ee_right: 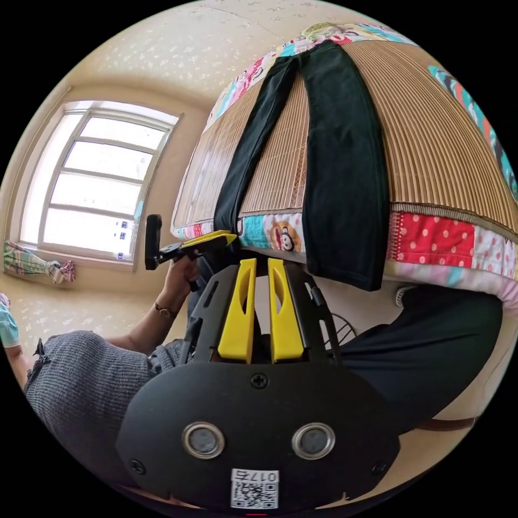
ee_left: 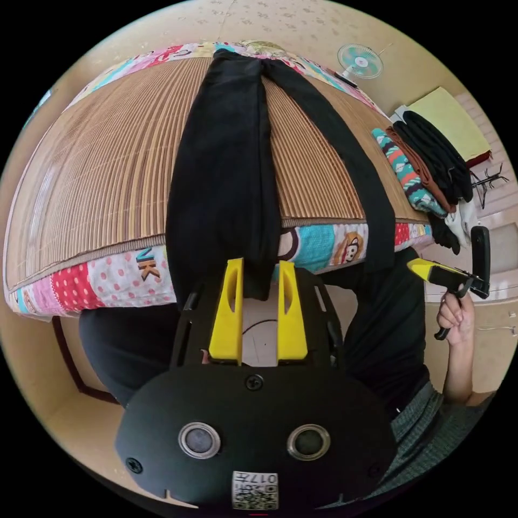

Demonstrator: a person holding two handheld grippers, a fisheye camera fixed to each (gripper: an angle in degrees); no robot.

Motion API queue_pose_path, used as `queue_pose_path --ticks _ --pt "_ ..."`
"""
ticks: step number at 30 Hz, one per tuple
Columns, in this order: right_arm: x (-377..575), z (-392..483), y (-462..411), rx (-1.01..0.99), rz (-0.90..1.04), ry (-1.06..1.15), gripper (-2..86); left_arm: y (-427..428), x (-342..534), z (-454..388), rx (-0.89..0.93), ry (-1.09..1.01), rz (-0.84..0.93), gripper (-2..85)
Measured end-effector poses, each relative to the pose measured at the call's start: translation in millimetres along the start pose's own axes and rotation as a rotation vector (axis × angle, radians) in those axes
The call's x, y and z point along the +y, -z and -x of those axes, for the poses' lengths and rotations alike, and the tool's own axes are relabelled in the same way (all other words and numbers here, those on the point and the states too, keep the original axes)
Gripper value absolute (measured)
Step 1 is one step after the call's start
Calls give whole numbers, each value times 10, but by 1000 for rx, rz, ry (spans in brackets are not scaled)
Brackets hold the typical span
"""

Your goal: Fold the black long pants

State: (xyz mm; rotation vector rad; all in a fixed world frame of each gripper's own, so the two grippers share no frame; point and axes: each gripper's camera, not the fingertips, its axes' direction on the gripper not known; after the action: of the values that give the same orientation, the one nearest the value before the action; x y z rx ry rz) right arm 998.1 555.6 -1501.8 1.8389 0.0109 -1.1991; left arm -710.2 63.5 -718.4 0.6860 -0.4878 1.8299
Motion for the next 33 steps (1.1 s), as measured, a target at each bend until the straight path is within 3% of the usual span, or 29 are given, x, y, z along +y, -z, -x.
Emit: queue_pose_path --ticks 3,5,9,12,14,16,19,23,26,33 --pt "-24 49 48 -43 -32 -1 17 221 -6 -41 39 -52 37 14" --pt "-11 108 101 -64 -46 10 16 861 151 -46 31 -67 -133 0" --pt "65 175 128 -34 -20 50 15 1358 212 -228 44 -147 -267 -5" --pt "30 34 37 -38 7 0 16 891 74 -517 88 -245 -148 -4" --pt "-30 -34 -11 -69 4 -42 17 240 58 -766 28 -337 73 -3" --pt "-87 -14 -25 -101 -23 -52 17 -5 178 -790 103 -348 146 -1" --pt "-145 148 -31 -120 -46 -18 17 -10 421 -550 211 -268 73 11" --pt "-122 283 -171 -33 26 41 18 165 566 192 212 15 -84 91" --pt "-124 209 -296 -23 68 9 19 176 495 634 257 113 -122 116" --pt "-151 152 -132 -98 -52 -48 30 -283 135 861 354 -15 25 54"
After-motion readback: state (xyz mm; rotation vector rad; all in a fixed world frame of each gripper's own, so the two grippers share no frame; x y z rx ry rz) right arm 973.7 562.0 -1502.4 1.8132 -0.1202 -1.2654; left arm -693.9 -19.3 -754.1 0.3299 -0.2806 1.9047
